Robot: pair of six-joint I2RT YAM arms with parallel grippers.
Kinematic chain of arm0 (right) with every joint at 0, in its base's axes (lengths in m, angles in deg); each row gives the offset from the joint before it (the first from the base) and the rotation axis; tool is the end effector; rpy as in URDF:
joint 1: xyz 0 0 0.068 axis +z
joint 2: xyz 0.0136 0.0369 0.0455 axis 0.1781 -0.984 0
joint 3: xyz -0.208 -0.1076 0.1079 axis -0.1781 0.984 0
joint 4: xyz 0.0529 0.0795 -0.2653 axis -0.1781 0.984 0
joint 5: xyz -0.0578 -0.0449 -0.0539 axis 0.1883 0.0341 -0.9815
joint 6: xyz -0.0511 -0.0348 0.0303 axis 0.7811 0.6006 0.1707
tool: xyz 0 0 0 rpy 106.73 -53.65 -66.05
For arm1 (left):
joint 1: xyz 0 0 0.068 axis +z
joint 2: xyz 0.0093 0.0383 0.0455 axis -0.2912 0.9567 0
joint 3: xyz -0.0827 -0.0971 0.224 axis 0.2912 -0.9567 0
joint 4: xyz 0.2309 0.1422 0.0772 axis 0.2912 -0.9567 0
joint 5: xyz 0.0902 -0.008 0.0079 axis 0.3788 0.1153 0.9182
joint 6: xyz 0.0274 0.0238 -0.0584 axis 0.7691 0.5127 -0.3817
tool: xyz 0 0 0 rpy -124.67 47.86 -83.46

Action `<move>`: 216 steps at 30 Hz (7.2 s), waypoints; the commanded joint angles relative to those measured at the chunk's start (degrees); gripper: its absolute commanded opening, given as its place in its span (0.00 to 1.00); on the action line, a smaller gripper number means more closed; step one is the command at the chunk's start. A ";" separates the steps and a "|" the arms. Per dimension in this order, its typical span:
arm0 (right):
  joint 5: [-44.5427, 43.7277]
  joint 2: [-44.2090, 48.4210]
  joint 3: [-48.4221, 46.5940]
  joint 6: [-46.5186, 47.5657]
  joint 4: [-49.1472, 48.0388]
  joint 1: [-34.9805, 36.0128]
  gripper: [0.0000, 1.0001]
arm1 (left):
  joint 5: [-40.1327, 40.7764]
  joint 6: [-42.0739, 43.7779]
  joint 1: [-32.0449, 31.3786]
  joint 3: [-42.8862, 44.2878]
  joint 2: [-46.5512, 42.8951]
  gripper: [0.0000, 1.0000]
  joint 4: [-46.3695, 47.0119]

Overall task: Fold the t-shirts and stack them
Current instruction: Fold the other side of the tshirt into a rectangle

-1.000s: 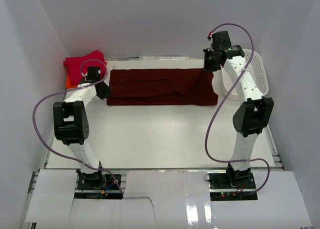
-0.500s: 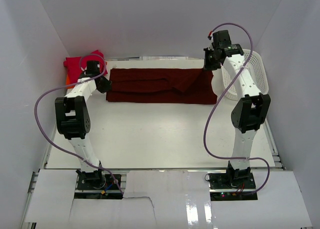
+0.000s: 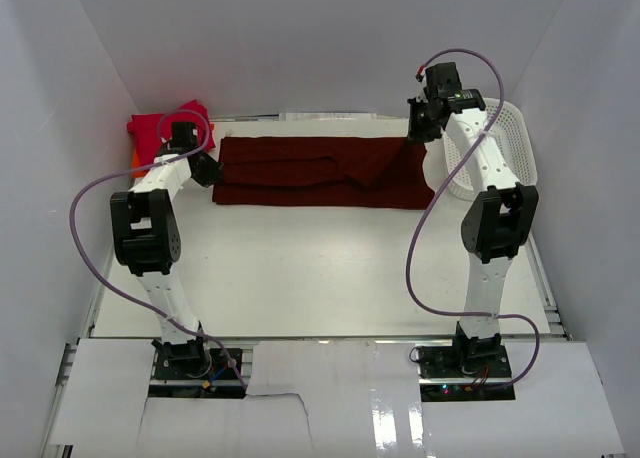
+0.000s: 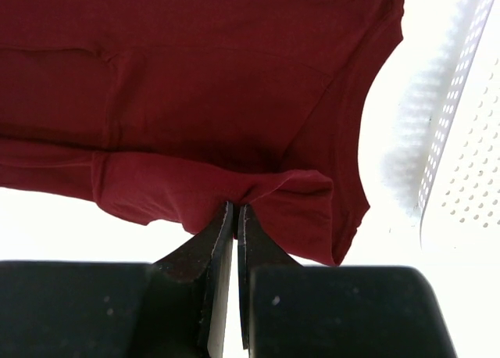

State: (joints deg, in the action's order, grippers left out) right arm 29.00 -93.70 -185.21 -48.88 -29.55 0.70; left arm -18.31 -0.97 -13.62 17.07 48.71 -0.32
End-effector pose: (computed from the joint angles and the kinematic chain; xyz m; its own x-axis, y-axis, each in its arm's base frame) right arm 0.4830 0.0956 0.3069 -0.7526 0.0077 -0.6584 -0.1022 0.9864 0.1284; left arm 0.4544 0.0235 0.1637 -0.5680 -0.7301 -0.3799 -0.5930 0.6831 -0.4262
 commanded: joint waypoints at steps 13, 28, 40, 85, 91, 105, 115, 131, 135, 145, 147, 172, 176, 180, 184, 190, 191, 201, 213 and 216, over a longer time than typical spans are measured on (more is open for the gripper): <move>0.59 -1.76 -2.88 0.05 -5.32 -1.20 0.08 | -2.51 -1.78 3.98 3.93 1.68 0.00 -0.05; 0.24 -2.91 -1.74 -0.39 -7.96 -1.47 0.08 | -6.11 -2.22 4.07 10.70 6.61 0.00 0.30; 0.24 -4.84 -1.82 -0.30 -9.19 -2.00 0.08 | -7.08 -3.19 3.98 15.18 9.86 0.00 0.31; 1.47 -13.36 -0.15 -1.53 -22.54 -3.40 0.08 | -8.92 -3.98 3.98 23.01 18.65 0.00 3.03; 1.03 -14.24 -0.24 -1.53 -23.60 -3.49 0.08 | -9.63 -4.51 3.98 22.92 19.18 0.00 4.08; 1.65 -15.91 -0.51 -1.18 -25.63 -3.75 0.45 | -7.52 -4.86 3.98 20.20 17.69 0.19 7.07; 2.87 -12.84 3.44 -1.00 -27.20 -3.84 0.46 | 0.04 -7.24 4.07 -2.41 -0.42 0.42 37.31; 7.36 -2.04 21.11 -2.67 -30.02 -3.05 0.46 | -16.48 -2.58 4.07 -7.39 -5.34 0.74 47.50; 9.73 -1.33 22.61 -3.11 -27.13 -2.96 0.46 | -20.17 -1.52 3.98 -12.49 -6.49 0.65 46.63; 10.17 1.58 29.73 -2.41 -26.33 -1.56 0.46 | -24.04 4.28 3.46 -7.68 1.94 0.34 39.51; 10.09 1.40 29.73 -2.06 -25.72 -1.38 0.46 | -24.57 4.81 3.28 -6.71 3.26 0.34 39.33; 7.27 -2.11 29.73 -1.09 -22.20 0.02 0.46 | -18.60 16.40 -2.17 3.06 8.02 0.27 19.48; 6.40 -3.87 27.89 -0.74 -20.35 0.20 0.46 | -16.66 18.16 -2.34 0.69 5.30 0.28 18.67; 6.39 -4.40 27.97 -0.74 -20.35 0.55 0.46 | -13.77 20.53 -2.34 -0.11 3.89 0.30 17.71; 6.48 -4.66 27.89 -0.65 -20.27 0.73 0.46 | -8.85 21.68 -5.07 0.86 5.02 0.30 14.55; 5.08 -6.07 25.87 -0.21 -18.07 1.08 0.46 | -4.54 22.39 -5.42 5.16 10.72 0.31 9.19; 4.38 -6.24 25.51 0.14 -17.55 1.17 0.46 | -4.18 22.39 -5.51 5.69 11.35 0.31 8.66; -1.34 -8.36 24.36 1.11 -9.63 1.43 0.46 | 1.97 20.19 -6.91 7.28 12.68 0.28 -0.04; -4.50 3.50 40.61 0.41 -11.47 2.05 0.46 | 3.89 16.77 -9.11 -8.01 -0.14 0.27 -1.10; -4.68 7.81 46.06 0.05 -12.26 2.31 0.46 | 3.82 15.71 -9.81 -12.93 -4.97 0.27 -1.01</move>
State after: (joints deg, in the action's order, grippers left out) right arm 27.33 -88.06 -143.61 -48.81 -46.16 3.02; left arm -17.66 15.73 -22.86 8.42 49.08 4.03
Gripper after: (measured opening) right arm 0.459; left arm 0.273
